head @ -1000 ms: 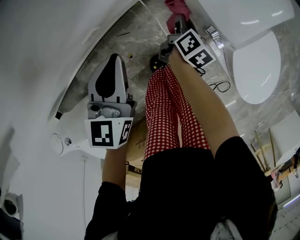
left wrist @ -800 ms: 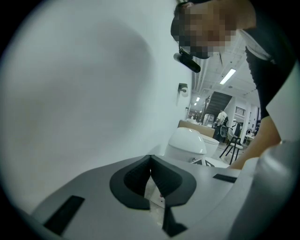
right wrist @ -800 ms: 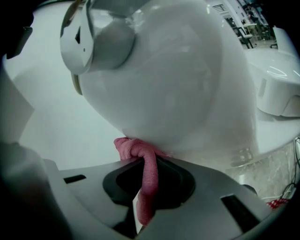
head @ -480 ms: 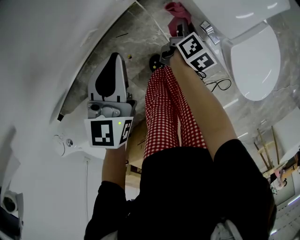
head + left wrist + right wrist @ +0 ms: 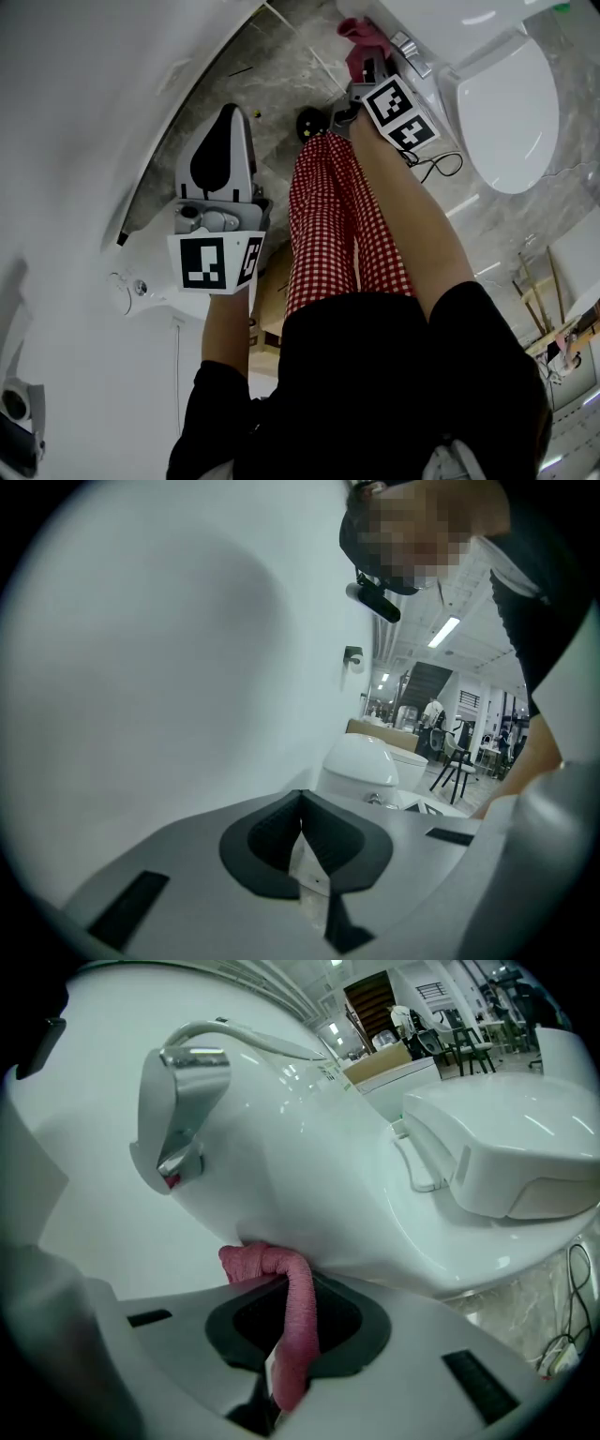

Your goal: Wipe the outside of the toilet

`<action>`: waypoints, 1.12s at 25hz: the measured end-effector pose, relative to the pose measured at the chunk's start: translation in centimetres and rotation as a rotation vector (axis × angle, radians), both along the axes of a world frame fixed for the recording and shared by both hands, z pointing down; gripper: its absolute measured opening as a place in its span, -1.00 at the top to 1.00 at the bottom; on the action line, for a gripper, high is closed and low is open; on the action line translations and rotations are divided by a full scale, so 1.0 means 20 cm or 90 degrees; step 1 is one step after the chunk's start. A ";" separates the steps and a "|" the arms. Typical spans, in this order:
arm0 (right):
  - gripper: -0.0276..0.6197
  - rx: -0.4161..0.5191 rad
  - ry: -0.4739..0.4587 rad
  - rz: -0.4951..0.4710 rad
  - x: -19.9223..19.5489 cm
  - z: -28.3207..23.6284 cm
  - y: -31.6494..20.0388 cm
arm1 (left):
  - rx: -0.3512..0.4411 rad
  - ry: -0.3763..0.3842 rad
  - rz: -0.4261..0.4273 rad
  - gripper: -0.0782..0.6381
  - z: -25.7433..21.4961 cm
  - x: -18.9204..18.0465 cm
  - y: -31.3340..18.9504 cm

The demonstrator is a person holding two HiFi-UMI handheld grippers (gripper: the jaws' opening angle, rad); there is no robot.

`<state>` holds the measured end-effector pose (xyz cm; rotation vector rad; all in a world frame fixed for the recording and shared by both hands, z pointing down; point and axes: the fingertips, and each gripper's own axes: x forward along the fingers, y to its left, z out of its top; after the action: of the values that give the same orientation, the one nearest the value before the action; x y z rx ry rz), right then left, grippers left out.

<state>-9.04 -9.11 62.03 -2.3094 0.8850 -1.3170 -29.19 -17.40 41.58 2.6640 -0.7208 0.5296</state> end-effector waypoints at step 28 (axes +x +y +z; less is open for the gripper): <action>0.74 -0.054 0.006 0.012 0.03 0.02 0.43 | 0.001 0.013 0.039 0.76 -0.03 0.09 0.10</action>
<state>-8.49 -0.57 62.39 -2.3829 0.8242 -1.3619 -27.39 -15.38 41.00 2.6962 -0.6360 0.5161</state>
